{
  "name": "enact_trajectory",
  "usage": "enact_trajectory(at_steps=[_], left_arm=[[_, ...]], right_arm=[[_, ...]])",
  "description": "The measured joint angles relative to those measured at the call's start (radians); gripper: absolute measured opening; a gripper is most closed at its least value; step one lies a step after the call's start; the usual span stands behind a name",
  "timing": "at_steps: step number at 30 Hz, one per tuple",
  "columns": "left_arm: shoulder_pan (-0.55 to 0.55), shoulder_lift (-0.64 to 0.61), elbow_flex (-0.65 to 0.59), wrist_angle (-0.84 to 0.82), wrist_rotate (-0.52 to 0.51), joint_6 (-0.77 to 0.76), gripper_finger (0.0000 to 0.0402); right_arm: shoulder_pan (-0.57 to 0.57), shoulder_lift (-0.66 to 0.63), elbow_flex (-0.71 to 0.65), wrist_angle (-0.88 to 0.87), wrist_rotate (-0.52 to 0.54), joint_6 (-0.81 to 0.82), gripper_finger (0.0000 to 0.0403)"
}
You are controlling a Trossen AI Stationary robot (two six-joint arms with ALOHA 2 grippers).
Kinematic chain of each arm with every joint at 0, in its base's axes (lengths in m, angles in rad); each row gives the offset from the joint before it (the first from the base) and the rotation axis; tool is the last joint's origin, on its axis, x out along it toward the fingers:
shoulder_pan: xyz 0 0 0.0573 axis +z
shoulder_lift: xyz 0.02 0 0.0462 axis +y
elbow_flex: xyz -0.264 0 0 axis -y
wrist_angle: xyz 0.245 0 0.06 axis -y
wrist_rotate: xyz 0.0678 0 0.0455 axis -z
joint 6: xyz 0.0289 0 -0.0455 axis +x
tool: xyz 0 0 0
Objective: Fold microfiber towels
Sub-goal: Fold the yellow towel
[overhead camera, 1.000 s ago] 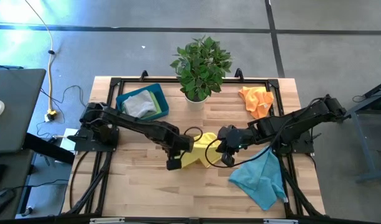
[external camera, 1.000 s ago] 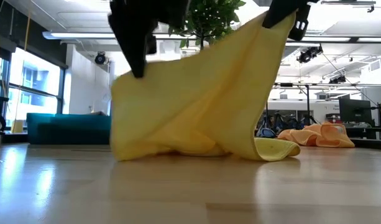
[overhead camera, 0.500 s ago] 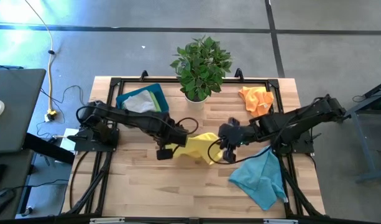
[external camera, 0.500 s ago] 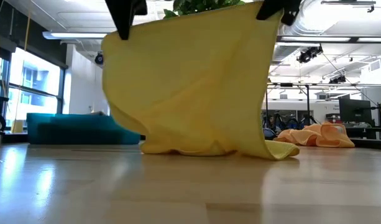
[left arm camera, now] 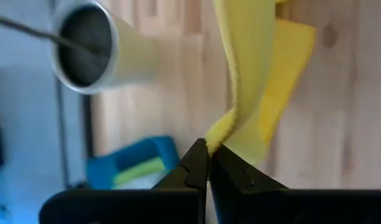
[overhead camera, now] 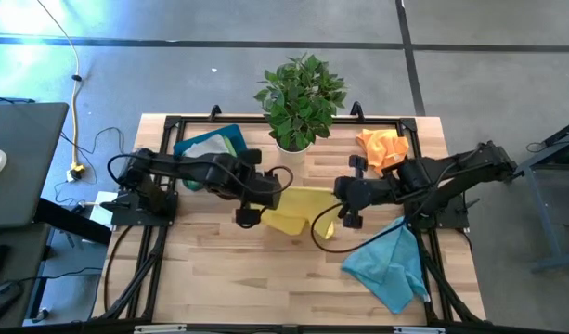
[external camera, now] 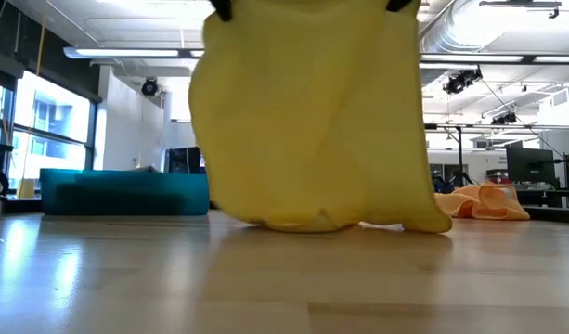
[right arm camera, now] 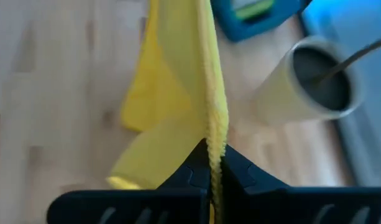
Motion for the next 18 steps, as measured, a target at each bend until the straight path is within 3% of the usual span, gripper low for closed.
enact_trajectory(at_steps=[6,11,16,18], left_arm=[[0.000,0.000,0.088,0.004,-0.257,0.215,0.0000],[0.000,0.000,0.162,0.006,-0.476,0.305,0.0000],[-0.001,0.000,0.197,0.006,-0.476,0.346,0.0000],[-0.005,-0.001,0.202,0.007,-0.335,0.326,0.0000]], right_arm=[[-0.005,0.000,0.041,0.002,0.201,-0.219,0.0000],[-0.005,0.000,0.050,0.005,0.392,-0.273,0.0000],[-0.005,0.000,0.050,0.007,0.404,-0.310,0.0000],[-0.005,0.000,0.051,0.027,0.316,-0.307,0.0000]])
